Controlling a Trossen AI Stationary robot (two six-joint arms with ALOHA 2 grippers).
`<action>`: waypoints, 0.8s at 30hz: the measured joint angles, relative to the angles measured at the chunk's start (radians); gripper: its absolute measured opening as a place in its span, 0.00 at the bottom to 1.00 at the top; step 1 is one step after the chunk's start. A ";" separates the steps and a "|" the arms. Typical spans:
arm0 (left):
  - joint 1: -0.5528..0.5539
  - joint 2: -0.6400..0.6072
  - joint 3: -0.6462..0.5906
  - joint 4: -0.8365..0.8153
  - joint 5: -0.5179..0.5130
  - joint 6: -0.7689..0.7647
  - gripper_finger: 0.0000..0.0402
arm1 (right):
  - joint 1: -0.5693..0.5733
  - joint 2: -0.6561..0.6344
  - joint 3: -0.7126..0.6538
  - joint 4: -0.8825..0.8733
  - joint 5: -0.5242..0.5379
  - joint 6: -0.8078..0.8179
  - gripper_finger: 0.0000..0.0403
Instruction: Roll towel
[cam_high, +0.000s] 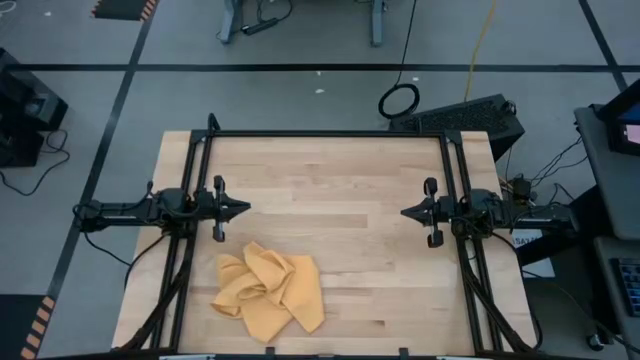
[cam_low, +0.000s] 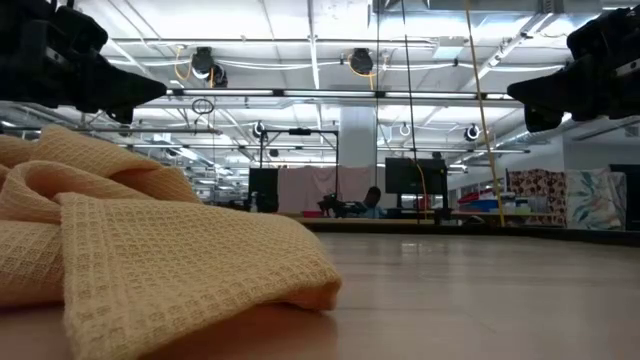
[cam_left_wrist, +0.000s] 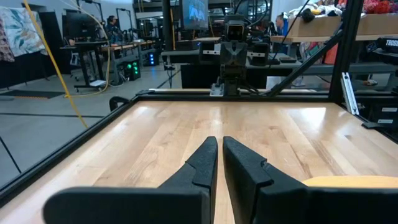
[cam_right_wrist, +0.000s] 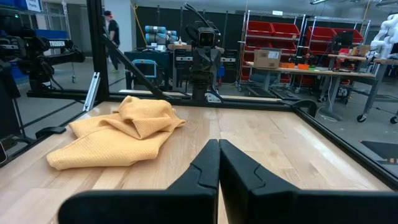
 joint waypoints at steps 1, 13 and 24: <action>0.000 0.000 0.000 0.000 0.000 0.000 0.09 | 0.000 0.000 0.000 0.000 0.000 0.000 0.00; 0.000 0.000 0.000 0.000 0.000 0.002 0.09 | 0.000 0.001 0.029 0.013 0.000 0.049 0.00; 0.000 0.000 0.000 0.000 0.000 0.000 0.09 | 0.000 0.180 0.412 -0.126 0.002 0.055 0.00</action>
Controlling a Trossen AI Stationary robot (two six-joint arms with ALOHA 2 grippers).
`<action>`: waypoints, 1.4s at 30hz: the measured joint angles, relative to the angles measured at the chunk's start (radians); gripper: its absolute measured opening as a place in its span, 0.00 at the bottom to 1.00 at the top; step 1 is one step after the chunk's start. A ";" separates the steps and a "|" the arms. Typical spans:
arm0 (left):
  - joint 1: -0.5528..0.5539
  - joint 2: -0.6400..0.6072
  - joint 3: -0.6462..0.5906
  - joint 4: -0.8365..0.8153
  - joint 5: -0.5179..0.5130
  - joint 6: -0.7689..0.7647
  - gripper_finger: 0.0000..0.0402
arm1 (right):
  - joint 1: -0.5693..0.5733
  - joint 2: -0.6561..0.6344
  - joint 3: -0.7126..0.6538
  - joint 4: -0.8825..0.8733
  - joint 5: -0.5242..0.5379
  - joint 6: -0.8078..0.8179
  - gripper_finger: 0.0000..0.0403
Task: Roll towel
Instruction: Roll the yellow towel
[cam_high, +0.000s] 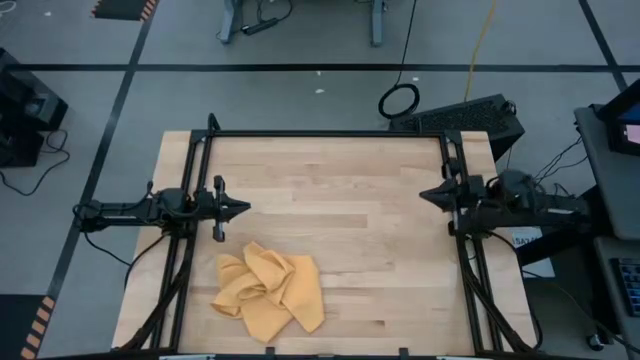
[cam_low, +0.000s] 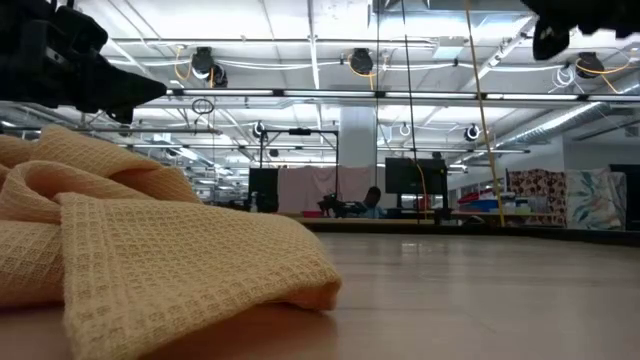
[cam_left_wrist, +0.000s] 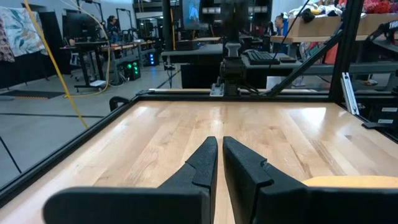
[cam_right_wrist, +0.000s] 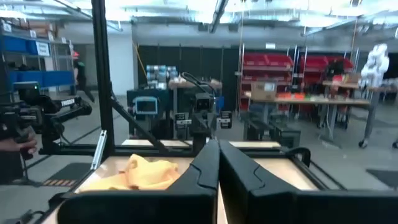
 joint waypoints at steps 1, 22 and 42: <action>0.000 0.000 0.000 0.000 0.000 0.000 0.09 | 0.000 0.035 0.045 -0.027 0.000 0.008 0.00; 0.000 0.000 0.000 0.010 -0.014 -0.002 0.09 | 0.000 0.610 0.487 -0.246 -0.007 0.079 0.00; 0.000 0.096 0.340 -0.211 -0.130 -0.027 0.09 | 0.000 0.897 0.316 -0.066 -0.003 0.178 0.00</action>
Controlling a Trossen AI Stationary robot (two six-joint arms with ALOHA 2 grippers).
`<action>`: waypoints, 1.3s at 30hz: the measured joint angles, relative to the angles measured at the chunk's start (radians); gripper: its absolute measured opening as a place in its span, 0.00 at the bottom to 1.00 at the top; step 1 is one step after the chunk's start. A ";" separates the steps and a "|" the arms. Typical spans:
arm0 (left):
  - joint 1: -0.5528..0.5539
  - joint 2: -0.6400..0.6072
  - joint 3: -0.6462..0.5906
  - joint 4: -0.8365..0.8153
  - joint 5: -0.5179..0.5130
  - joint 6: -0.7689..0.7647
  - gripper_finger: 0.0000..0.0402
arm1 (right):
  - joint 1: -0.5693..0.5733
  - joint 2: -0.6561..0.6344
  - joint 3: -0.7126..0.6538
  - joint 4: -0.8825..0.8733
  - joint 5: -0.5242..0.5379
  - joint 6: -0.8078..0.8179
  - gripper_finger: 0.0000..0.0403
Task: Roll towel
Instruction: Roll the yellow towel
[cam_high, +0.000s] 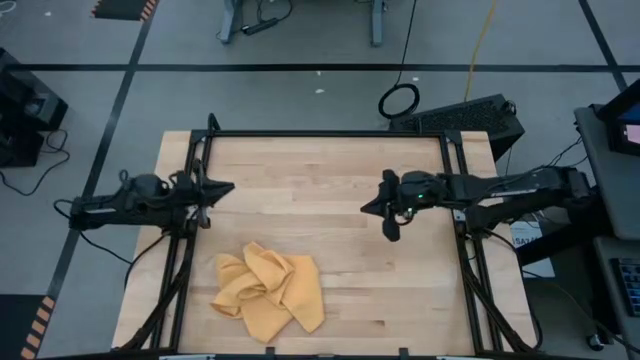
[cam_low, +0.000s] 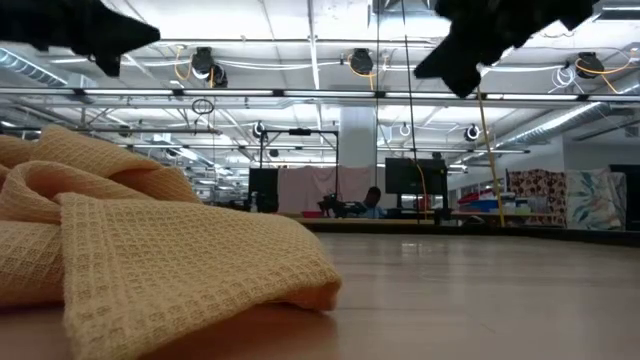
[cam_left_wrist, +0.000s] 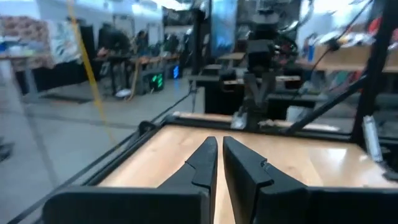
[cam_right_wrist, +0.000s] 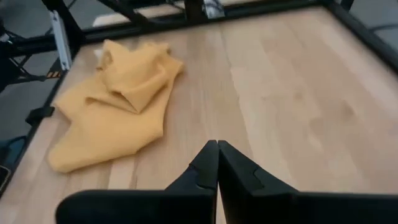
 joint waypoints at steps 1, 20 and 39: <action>0.000 0.032 0.046 -0.040 -0.002 0.000 0.09 | 0.000 0.022 -0.011 0.014 0.000 0.007 0.00; -0.036 0.521 0.273 -0.172 0.186 -0.082 0.09 | 0.152 0.471 -0.018 0.423 -0.004 0.122 0.02; -0.228 0.845 0.195 0.001 0.130 -0.193 0.09 | 0.424 0.869 0.280 0.484 0.128 -0.084 0.46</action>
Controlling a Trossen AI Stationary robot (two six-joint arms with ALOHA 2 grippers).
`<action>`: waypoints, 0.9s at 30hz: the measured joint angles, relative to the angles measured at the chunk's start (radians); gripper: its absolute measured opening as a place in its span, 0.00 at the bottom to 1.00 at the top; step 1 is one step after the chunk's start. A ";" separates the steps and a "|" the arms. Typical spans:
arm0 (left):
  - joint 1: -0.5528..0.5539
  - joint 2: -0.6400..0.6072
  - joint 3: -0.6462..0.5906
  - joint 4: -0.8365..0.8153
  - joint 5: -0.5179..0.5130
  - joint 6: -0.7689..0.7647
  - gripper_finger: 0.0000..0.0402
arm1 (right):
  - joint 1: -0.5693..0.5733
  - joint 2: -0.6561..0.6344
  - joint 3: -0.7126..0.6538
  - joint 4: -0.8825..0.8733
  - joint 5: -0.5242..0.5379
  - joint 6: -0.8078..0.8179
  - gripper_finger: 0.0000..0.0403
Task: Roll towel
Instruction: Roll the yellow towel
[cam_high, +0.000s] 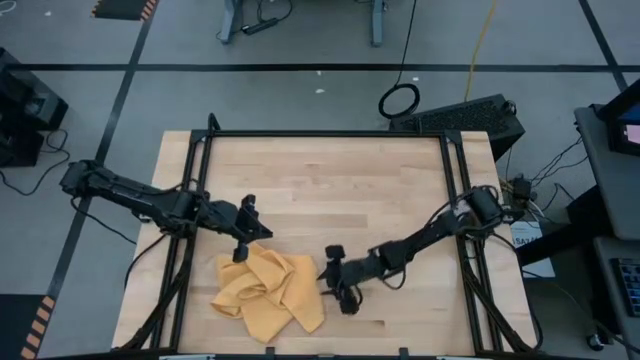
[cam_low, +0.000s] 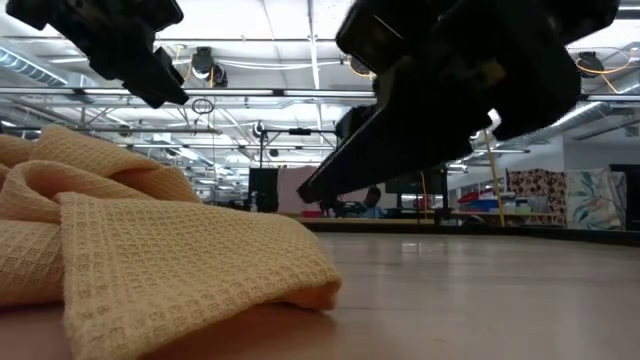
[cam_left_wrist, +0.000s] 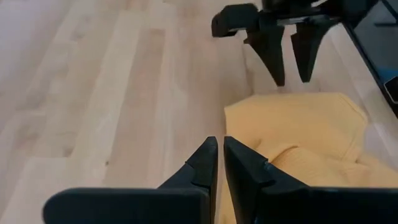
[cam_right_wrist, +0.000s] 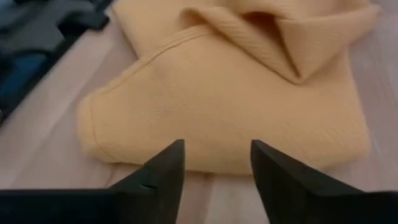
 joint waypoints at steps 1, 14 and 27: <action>-0.007 0.015 0.000 0.025 0.000 0.008 0.09 | 0.018 0.011 0.027 -0.032 0.020 -0.014 0.48; -0.072 0.180 0.000 0.257 -0.034 0.038 0.09 | 0.170 0.180 0.216 -0.130 0.095 -0.158 0.58; -0.141 0.297 0.000 0.365 -0.099 -0.016 0.09 | 0.187 0.225 0.258 -0.137 0.259 -0.107 0.19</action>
